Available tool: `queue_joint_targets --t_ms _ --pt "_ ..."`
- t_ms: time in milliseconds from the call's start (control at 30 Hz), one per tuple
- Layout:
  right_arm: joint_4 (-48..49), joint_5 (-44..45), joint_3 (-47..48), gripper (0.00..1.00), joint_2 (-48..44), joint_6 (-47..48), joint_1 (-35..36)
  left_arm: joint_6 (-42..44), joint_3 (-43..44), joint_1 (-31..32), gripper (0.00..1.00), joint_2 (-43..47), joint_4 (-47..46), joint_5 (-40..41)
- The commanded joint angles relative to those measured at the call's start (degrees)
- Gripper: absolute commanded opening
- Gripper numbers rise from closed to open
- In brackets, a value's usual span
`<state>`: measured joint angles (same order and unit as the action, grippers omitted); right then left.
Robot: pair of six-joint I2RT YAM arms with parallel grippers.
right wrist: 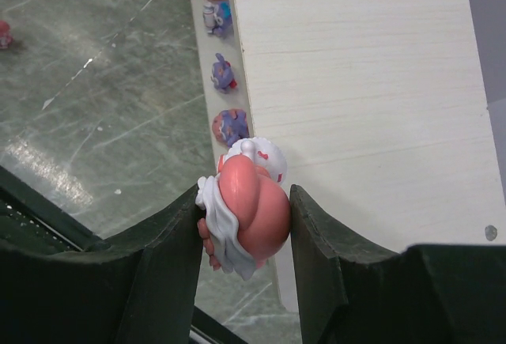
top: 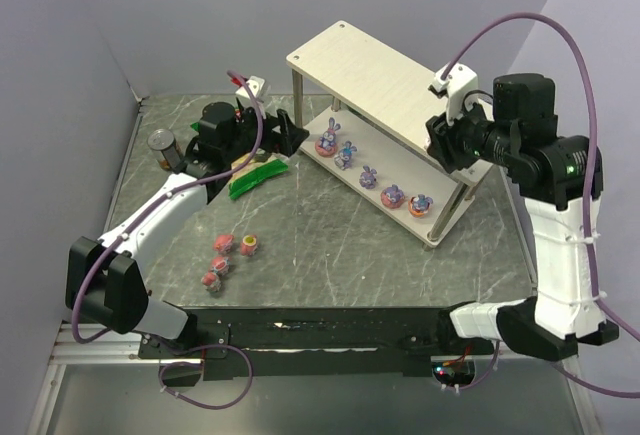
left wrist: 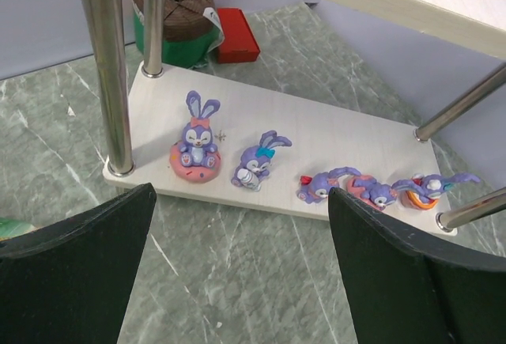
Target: Place and organize the plastic toys onto the shelf
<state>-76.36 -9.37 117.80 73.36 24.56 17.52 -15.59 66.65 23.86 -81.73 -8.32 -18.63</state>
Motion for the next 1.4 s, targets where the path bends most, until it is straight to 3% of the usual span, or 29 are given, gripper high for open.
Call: queue_joint_targets --t_ms 0,267,767,1100,1367 --pt "-0.9 -6.6 4.7 0.00 2.8 1.0 -4.6 1.7 3.8 1.2 0.96 0.2 -0.7 -0.9" --pt "-2.7 -8.8 15.7 0.00 9.9 -1.3 -8.8 6.6 9.8 6.0 0.96 -2.9 4.2 2.1" --pt "-4.2 -5.9 9.3 0.03 10.7 -4.0 -8.8 4.3 13.9 6.8 0.96 -3.1 4.3 -2.4" --pt "-4.1 -0.7 8.9 0.16 13.8 -6.0 -8.4 2.8 20.0 7.0 0.96 -6.4 5.3 -6.1" --pt "-4.5 0.6 9.6 0.20 15.8 -5.8 -8.0 2.4 21.4 7.1 0.96 -8.0 5.4 -6.9"
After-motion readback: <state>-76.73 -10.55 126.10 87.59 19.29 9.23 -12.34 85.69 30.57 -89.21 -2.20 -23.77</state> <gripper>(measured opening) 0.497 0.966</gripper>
